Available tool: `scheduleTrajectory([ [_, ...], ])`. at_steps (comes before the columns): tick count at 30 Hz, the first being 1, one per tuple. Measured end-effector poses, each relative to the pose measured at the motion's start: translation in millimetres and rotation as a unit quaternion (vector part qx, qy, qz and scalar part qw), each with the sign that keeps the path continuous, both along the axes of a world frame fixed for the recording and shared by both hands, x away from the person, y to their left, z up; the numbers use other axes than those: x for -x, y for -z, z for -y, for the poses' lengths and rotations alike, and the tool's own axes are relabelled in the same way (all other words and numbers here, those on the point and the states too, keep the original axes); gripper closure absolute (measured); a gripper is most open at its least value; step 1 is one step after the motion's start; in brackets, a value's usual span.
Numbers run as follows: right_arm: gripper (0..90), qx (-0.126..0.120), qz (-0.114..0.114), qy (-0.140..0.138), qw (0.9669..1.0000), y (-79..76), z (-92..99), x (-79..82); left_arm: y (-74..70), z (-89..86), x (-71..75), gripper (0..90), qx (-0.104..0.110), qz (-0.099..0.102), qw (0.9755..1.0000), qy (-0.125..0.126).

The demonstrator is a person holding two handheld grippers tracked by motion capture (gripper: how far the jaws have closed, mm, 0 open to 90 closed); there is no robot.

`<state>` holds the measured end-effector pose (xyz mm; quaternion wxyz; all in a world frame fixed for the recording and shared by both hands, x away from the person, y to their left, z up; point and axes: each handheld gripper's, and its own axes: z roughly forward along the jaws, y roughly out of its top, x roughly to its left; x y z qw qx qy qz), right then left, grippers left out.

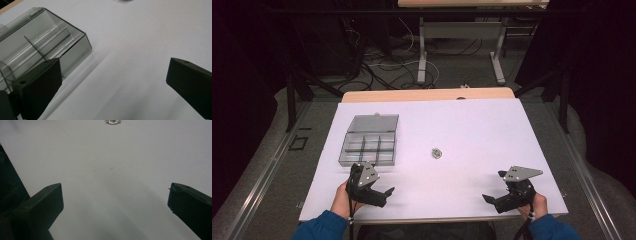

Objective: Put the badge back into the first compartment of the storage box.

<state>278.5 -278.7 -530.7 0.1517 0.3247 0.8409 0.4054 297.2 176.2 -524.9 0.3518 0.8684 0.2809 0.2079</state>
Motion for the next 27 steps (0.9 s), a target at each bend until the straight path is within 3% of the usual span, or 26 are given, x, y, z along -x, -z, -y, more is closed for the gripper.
scheduleTrajectory([
  [8, 0.0, -0.003, 0.002, 0.0, 1.0, 0.7, 0.4, -0.5, 1.1, 16.3, -11.5, 0.0, -0.009, -0.005, 0.9999, 0.009],
  [10, 0.0, -0.002, 0.002, 0.0, 1.0, 0.6, 0.4, -0.5, 0.6, 19.3, -13.6, 0.0, -0.007, -0.004, 0.9999, 0.011],
  [13, 0.0, -0.002, -0.003, 0.0, 1.0, 0.4, 0.4, -0.4, 1.3, 25.2, -20.5, 0.0, 0.005, -0.02, 0.9996, 0.016],
  [17, 0.0, -0.002, -0.001, -0.001, 1.0, 0.6, 0.3, -0.5, 0.9, 30.1, -25.5, 0.2, 0.008, -0.017, 0.9997, 0.018],
  [24, 0.0, -0.005, -0.001, 0.004, 1.0, 1.3, -0.4, -0.4, 1.2, 45.7, -32.6, 0.5, -0.005, -0.012, 0.9997, 0.023],
  [27, 0.0, -0.005, -0.002, 0.004, 1.0, 1.4, -0.1, -0.6, 1.3, 52.3, -37.3, 0.0, -0.011, -0.02, 0.9995, 0.02],
])
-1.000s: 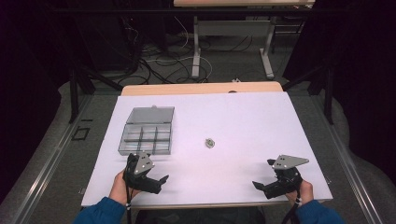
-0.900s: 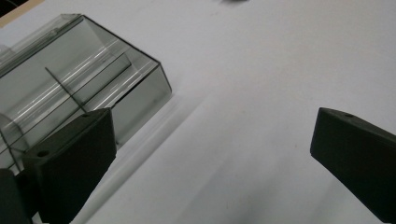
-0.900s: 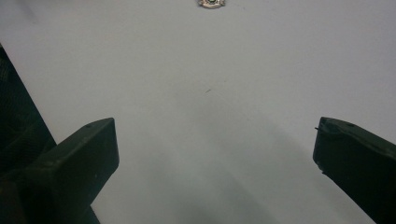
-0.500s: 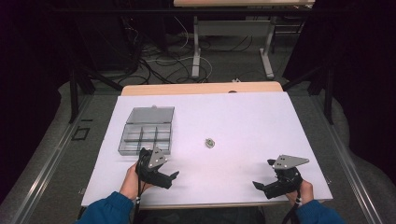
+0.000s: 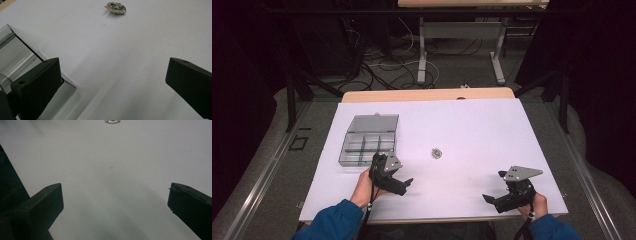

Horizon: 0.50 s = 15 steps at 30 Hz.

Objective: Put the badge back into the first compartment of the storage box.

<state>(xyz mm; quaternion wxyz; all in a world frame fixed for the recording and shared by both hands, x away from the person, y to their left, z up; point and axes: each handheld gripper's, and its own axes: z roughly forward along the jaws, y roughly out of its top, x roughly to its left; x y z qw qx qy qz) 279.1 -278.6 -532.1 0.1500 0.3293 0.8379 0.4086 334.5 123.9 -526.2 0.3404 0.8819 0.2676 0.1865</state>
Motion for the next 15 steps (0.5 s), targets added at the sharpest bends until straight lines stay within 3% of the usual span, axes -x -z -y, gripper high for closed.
scheduleTrajectory([
  [15, 0.0, 0.006, -0.006, -0.006, 0.9999, -0.1, 0.5, -0.8, -2.3, 37.1, -23.9, 0.0, 0.0, -0.005, 1.0, 0.003],
])
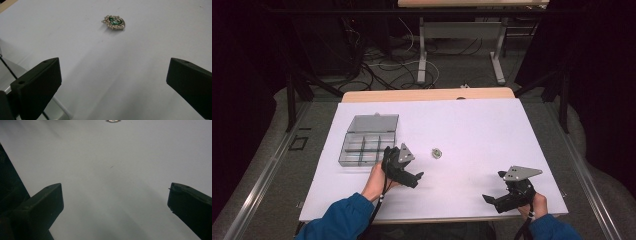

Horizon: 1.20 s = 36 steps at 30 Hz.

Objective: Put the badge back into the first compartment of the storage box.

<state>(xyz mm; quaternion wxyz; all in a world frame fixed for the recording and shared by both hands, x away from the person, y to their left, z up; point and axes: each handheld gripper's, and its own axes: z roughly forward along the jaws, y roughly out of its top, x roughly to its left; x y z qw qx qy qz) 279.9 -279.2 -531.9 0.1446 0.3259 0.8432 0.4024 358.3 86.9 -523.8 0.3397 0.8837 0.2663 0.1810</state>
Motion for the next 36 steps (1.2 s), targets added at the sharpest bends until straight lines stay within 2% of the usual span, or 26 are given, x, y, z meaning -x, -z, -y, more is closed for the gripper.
scheduleTrajectory([
  [6, 0.0, -0.002, 0.0, 0.004, 1.0, 0.1, 0.3, 0.4, 1.1, 15.2, -9.4, 0.0, 0.01, 0.001, 0.9999, -0.008],
  [7, 0.0, -0.001, -0.001, 0.004, 1.0, 0.0, 0.1, 0.4, 0.6, 16.5, -11.6, 0.0, 0.011, -0.006, 0.9999, -0.006],
  [8, 0.0, -0.002, -0.002, 0.004, 1.0, 0.0, 0.1, 0.5, 2.1, 19.0, -13.5, 0.0, 0.014, 0.0, 0.9998, -0.011],
  [9, 0.0, -0.001, -0.001, 0.004, 1.0, 0.0, 0.2, 0.4, 2.0, 22.1, -17.4, 0.1, 0.015, -0.011, 0.9998, -0.007],
  [10, 0.0, -0.002, -0.001, 0.004, 1.0, 0.0, 0.2, 0.4, 1.9, 23.8, -19.3, 0.2, 0.014, -0.013, 0.9998, -0.007],
  [12, 0.0, -0.001, -0.002, 0.003, 1.0, 0.1, 0.4, 0.2, 3.1, 27.4, -23.3, 0.4, 0.014, -0.006, 0.9998, -0.008],
  [15, 0.1, -0.002, -0.003, 0.002, 1.0, -0.1, 0.7, 0.3, 4.8, 31.7, -26.5, 0.5, 0.023, -0.011, 0.9996, -0.011],
  [18, 0.1, -0.004, -0.004, 0.004, 1.0, 0.3, 0.5, 0.2, 5.8, 37.3, -32.1, 0.6, 0.017, -0.017, 0.9997, -0.002],
  [19, 0.1, -0.004, -0.004, 0.003, 1.0, 0.2, 0.7, 0.2, 8.0, 40.4, -33.2, 0.9, 0.02, -0.013, 0.9997, -0.007],
  [20, 0.1, -0.004, -0.004, 0.001, 1.0, 0.0, 1.1, 0.2, 10.0, 43.8, -36.4, 1.1, 0.021, -0.025, 0.9995, -0.001],
  [21, 0.1, -0.007, 0.001, 0.001, 1.0, 0.6, 1.0, 0.1, 11.5, 45.8, -37.9, 1.9, 0.021, -0.027, 0.9994, -0.001],
  [24, 0.1, -0.003, -0.003, 0.0, 1.0, 0.0, 1.8, 0.0, 13.3, 48.5, -41.1, 3.3, 0.019, -0.028, 0.9994, -0.001],
  [32, 0.3, -0.006, -0.004, 0.002, 1.0, 0.8, 1.1, -0.3, 17.9, 53.6, -56.0, 22.2, 0.026, -0.041, 0.9987, -0.016],
  [34, 0.3, -0.003, -0.007, 0.001, 1.0, 0.4, 1.6, -0.2, 20.3, 54.8, -59.3, 26.8, 0.023, -0.049, 0.9983, -0.023],
  [35, 0.4, -0.005, -0.003, 0.003, 1.0, 0.8, 1.6, -0.4, 24.3, 55.2, -62.7, 29.1, 0.032, -0.059, 0.9974, -0.026],
  [36, 0.4, -0.003, -0.008, 0.001, 1.0, 0.6, 1.8, -0.6, 25.7, 55.0, -64.3, 31.5, 0.032, -0.062, 0.9972, -0.026],
])
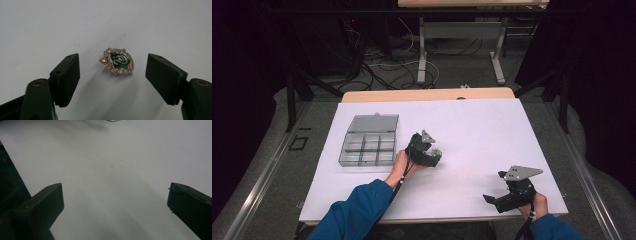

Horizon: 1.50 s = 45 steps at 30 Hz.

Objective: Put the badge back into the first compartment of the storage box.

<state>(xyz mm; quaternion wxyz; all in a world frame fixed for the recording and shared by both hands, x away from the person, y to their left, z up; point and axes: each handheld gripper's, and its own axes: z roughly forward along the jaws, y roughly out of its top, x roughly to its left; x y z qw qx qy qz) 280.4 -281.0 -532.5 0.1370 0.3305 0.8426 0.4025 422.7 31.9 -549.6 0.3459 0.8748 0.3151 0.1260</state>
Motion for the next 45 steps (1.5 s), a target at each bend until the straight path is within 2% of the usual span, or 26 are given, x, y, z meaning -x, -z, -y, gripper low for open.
scheduleTrajectory([
  [3, 0.4, 0.004, -0.003, -0.003, 1.0, 0.0, 0.3, -0.7, 1.1, -0.6, -2.8, 35.9, 0.003, -0.01, 0.9999, 0.001],
  [6, 0.5, -0.002, 0.001, -0.002, 1.0, 1.1, -0.1, -1.1, 4.0, 1.7, -6.5, 38.8, 0.006, -0.008, 1.0, 0.003],
  [10, 0.9, 0.003, 0.002, 0.002, 1.0, 0.3, 0.4, -0.7, 6.4, 4.2, -9.5, 42.4, 0.005, -0.016, 0.9998, 0.011],
  [11, 0.9, 0.0, 0.008, 0.002, 1.0, 0.3, 0.7, -1.3, 7.1, 4.9, -10.0, 43.6, 0.004, -0.014, 0.9998, 0.013],
  [13, 1.0, -0.002, 0.002, 0.005, 1.0, 0.6, 1.0, -0.8, 7.8, 5.5, -10.0, 45.9, 0.005, -0.015, 0.9998, 0.015],
  [18, 1.1, -0.002, 0.004, 0.003, 1.0, 1.1, 0.9, -1.4, 7.5, 4.4, -10.7, 52.5, 0.004, -0.017, 0.9996, 0.024],
  [21, 1.3, -0.001, 0.003, 0.004, 1.0, 0.7, 1.2, -1.1, 8.1, 4.4, -10.3, 53.4, 0.007, -0.014, 0.9995, 0.026],
  [23, 1.4, -0.002, 0.014, 0.003, 0.9999, 0.8, 1.2, -1.9, 7.8, 3.8, -10.4, 54.0, 0.006, -0.014, 0.9994, 0.03],
  [27, 1.4, 0.001, 0.005, 0.004, 1.0, 0.5, 1.4, -1.4, 7.0, 1.4, -10.0, 56.0, 0.017, -0.011, 0.9993, 0.033],
  [29, 1.4, 0.001, 0.004, 0.005, 1.0, 0.7, 1.1, -1.2, 4.4, -0.2, -9.5, 64.3, 0.024, -0.005, 0.9991, 0.034],
  [34, 1.5, 0.003, 0.006, 0.005, 1.0, 0.9, 1.0, -1.6, 3.0, -2.0, -8.4, 68.2, 0.026, 0.0, 0.9987, 0.045],
  [35, 1.5, 0.002, 0.004, 0.005, 1.0, 1.0, 0.7, -1.3, 2.6, -2.3, -7.8, 69.2, 0.033, 0.0, 0.9985, 0.044],
  [36, 1.5, 0.007, 0.01, 0.002, 0.9999, 0.7, 1.6, -2.2, 1.3, -3.3, -7.6, 71.4, 0.037, 0.003, 0.9983, 0.046],
  [38, 1.5, 0.003, 0.004, 0.006, 1.0, 0.9, 1.0, -1.3, 0.0, -3.8, -6.7, 75.6, 0.037, 0.005, 0.9979, 0.052],
  [43, 1.5, 0.005, 0.006, 0.006, 0.9999, 0.9, 0.9, -1.4, -2.2, -5.5, -4.7, 81.0, 0.061, -0.003, 0.9958, 0.068],
  [45, 1.5, 0.004, 0.005, 0.007, 1.0, 0.8, 1.0, -1.1, -3.1, -4.1, -2.6, 84.5, 0.063, 0.002, 0.9949, 0.08],
])
